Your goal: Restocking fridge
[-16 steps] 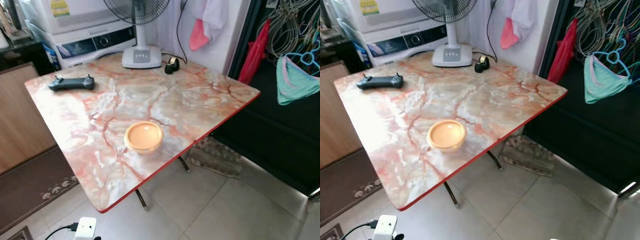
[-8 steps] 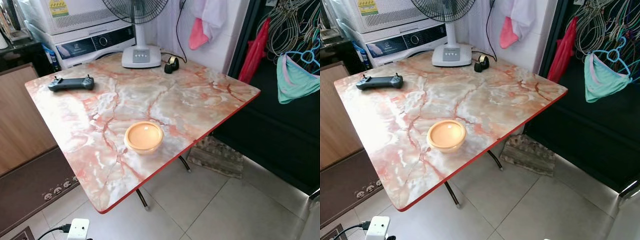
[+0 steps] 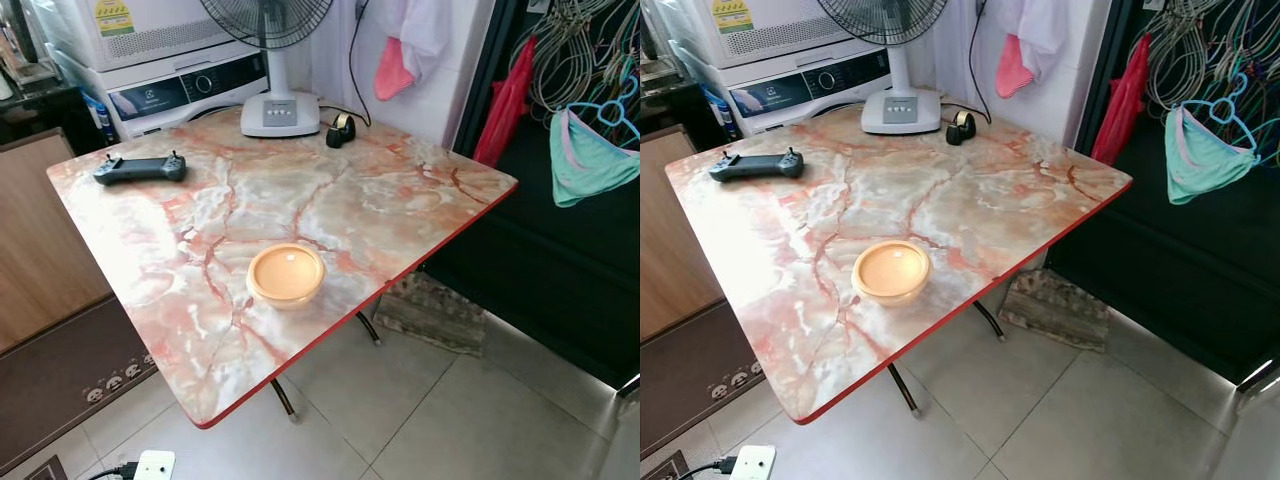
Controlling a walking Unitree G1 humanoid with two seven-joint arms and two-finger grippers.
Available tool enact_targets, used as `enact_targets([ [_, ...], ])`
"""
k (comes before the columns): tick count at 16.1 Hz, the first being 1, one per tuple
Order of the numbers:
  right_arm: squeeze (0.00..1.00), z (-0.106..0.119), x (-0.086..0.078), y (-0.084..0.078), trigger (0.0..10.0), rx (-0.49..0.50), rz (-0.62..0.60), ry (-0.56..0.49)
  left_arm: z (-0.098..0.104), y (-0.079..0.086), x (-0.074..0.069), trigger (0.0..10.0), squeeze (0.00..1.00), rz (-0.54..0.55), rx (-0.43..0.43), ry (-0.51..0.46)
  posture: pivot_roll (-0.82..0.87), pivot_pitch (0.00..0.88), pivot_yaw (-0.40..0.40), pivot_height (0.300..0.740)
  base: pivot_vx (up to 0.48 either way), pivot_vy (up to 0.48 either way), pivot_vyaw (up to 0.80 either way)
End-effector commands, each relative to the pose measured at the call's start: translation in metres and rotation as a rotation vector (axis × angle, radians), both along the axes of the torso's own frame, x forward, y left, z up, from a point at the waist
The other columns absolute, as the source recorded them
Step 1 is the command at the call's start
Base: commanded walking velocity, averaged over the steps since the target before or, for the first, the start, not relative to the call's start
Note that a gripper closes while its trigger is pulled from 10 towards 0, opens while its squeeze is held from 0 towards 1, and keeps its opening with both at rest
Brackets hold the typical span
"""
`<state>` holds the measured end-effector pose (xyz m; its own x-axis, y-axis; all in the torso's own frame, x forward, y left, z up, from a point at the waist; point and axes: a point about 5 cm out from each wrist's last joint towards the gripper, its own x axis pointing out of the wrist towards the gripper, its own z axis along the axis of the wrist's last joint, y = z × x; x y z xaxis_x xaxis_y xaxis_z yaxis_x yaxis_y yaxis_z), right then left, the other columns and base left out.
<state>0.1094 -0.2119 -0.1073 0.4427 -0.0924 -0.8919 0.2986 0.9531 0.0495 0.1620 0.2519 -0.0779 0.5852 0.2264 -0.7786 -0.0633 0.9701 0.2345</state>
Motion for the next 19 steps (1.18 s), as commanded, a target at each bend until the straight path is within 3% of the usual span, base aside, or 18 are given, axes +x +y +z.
enact_targets([
  [1, 0.0, 0.0, -0.001, -0.002, 10.0, -0.005, -0.024, -0.009, -0.004, 0.001, -0.011, 10.0, 0.0, 0.015, -0.012, 0.03, 0.0, 0.0, 0.002, 0.74, 0.0, 0.0, 0.0],
  [2, 0.0, 0.0, -0.002, -0.003, 10.0, -0.005, -0.022, -0.009, -0.006, 0.006, -0.02, 10.0, 0.0, 0.031, -0.015, 0.047, 0.0, 0.0, 0.001, 0.74, 0.0, 0.0, 0.0],
  [7, 0.0, -0.001, -0.005, -0.003, 10.0, -0.005, -0.018, -0.005, -0.009, 0.018, -0.04, 10.0, 0.0, 0.052, -0.008, 0.085, 0.0, 0.0, 0.001, 0.74, 0.0, 0.0, 0.0],
  [15, 0.0, -0.001, -0.007, -0.003, 10.0, -0.004, -0.021, 0.005, -0.02, -0.008, -0.047, 10.0, 0.0, 0.042, -0.036, 0.12, 0.0, 0.0, 0.001, 0.74, -0.03, 0.0, 0.0],
  [19, 0.0, -0.001, -0.008, -0.004, 10.0, -0.004, -0.02, 0.005, -0.022, -0.023, -0.041, 10.0, 0.0, 0.033, -0.052, 0.112, 0.0, 0.0, -0.002, 0.74, -0.252, 0.0, 0.0],
])
